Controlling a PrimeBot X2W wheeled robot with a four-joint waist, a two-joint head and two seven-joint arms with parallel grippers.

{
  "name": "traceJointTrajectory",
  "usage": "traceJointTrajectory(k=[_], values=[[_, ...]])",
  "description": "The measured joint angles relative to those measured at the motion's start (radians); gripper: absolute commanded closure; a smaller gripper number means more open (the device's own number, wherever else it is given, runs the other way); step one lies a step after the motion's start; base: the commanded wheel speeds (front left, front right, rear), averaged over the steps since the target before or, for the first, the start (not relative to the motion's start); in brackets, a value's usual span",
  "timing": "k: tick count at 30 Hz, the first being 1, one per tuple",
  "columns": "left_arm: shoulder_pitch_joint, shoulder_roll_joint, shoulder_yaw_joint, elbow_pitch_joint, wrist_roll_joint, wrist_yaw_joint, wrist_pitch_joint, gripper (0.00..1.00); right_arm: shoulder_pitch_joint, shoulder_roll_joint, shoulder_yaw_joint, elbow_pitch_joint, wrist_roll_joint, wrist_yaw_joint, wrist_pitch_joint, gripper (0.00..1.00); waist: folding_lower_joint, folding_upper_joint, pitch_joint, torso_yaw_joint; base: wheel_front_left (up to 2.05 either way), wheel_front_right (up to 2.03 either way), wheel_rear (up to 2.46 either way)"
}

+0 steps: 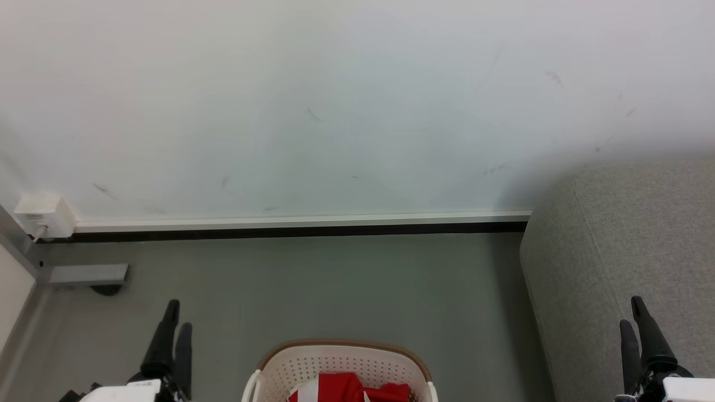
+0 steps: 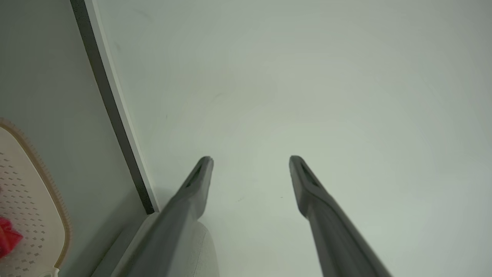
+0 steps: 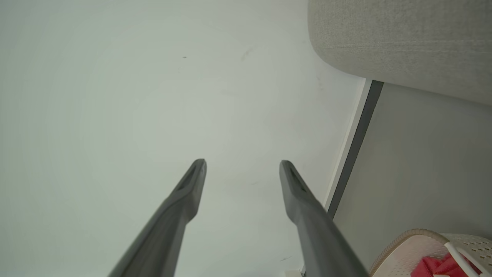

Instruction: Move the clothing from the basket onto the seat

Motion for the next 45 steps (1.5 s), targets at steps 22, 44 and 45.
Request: traceJointTrajectory(k=[22, 44, 45], values=[[-0.006, 0.001, 0.018, -0.085, 0.404, 0.008, -0.094, 0.0, -0.021, -0.04, 0.118, -0.072, -0.266, 0.0, -0.095, 0.0, 0.0, 0.0, 0.007, 0.001, 0.0, 0.0, 0.0], [0.013, 0.001, -0.015, -0.115, 0.872, 0.073, -0.168, 0.0, -0.022, -0.058, 0.162, -0.061, -0.804, 0.0, -0.17, 0.0, 0.0, 0.0, 0.0, 0.007, 0.0, 0.0, 0.0], [0.013, 0.001, -0.016, -0.115, 0.891, 0.077, -0.171, 0.0, -0.022, -0.057, 0.161, -0.061, -0.818, 0.0, -0.173, 0.0, 0.0, 0.0, 0.0, 0.007, 0.0, 0.0, 0.0]])
